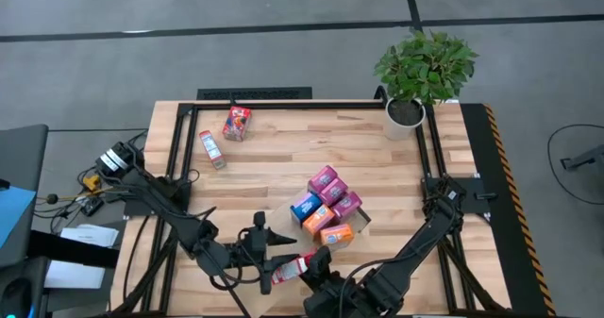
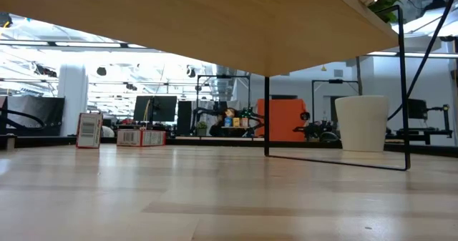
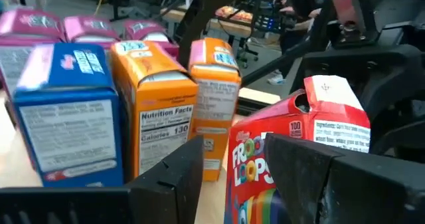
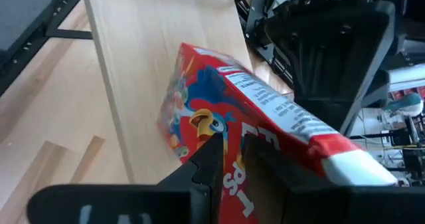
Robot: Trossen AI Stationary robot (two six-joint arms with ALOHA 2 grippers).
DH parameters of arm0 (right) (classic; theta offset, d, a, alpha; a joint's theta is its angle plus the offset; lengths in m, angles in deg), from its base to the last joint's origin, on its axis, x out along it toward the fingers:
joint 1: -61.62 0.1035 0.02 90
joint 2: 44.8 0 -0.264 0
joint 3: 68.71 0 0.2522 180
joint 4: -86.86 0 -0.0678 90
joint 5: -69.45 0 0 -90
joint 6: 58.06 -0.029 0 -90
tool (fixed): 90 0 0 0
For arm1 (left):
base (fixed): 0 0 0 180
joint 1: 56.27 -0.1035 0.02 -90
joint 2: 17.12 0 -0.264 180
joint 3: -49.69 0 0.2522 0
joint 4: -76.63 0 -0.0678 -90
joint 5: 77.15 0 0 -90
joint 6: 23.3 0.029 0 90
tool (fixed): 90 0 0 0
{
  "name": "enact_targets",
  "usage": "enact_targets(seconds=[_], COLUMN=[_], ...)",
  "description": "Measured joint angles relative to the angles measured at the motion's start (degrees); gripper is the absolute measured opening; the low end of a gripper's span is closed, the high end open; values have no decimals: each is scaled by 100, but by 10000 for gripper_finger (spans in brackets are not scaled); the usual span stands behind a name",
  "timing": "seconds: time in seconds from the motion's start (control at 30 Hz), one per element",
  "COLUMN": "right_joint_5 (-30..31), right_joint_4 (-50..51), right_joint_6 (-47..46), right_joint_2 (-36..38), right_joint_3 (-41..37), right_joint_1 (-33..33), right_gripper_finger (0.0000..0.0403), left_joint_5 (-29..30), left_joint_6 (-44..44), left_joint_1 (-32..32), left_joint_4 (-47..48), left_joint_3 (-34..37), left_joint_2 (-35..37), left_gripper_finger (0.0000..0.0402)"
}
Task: Stack cereal on shelf
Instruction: Put the bottom red cereal box onto the shelf
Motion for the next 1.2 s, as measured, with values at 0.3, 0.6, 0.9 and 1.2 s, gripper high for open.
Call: enact_targets(seconds=[0.3, 0.6, 0.9, 1.2], right_joint_5=[143, -1, 47, 68], right_joint_4=[31, 78, 61, -92], right_joint_6=[-2, -4, -4, -7], right_joint_2=[0, -2, -2, -2], right_joint_3=[0, 2, 2, 2], right_joint_1=[-39, -34, -27, 19], right_gripper_finger=[91, 91, 91, 91], left_joint_5=[22, 55, 259, 187], left_joint_6=[709, -137, -344, -435], left_joint_1=[32, 81, 111, 211], left_joint_4=[-87, 637, 1077, 1535], left_joint_3=[0, 0, 0, 0], left_joint_2=[357, 394, 390, 390], left_gripper_finger=[153, 153, 153, 153])
